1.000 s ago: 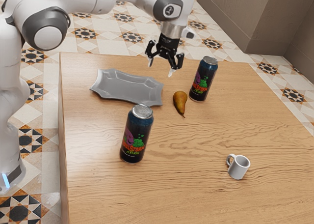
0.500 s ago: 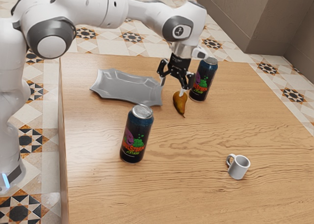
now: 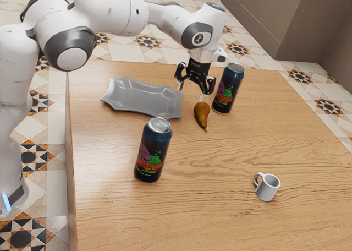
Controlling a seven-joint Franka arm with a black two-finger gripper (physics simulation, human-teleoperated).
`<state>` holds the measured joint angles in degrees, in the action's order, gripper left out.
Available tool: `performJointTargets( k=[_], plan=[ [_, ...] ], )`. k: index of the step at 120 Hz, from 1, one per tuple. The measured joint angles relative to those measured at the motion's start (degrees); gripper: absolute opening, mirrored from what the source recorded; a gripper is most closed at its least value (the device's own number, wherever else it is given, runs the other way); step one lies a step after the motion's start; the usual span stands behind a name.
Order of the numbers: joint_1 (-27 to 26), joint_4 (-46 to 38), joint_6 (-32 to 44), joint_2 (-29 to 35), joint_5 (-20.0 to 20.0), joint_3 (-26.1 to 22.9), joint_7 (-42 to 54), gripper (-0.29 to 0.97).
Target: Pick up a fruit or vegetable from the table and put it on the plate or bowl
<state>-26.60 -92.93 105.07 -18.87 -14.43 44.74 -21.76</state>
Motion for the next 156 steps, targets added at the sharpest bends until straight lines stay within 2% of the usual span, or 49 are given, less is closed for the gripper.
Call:
performJointTargets(
  k=[46,77,112,156],
  plan=[
    [0.9,0.07,1.55,-3.4,-1.31,-0.09,0.04,0.68],
    [0.8,5.75,1.59,-3.26,-3.36,-0.55,0.06,0.68],
    [0.83,5.89,2.02,-5.94,-5.71,-1.75,0.14,0.68],
    [2.12,5.85,3.25,-9.13,-6.54,-1.75,0.29,0.68]
  ],
)
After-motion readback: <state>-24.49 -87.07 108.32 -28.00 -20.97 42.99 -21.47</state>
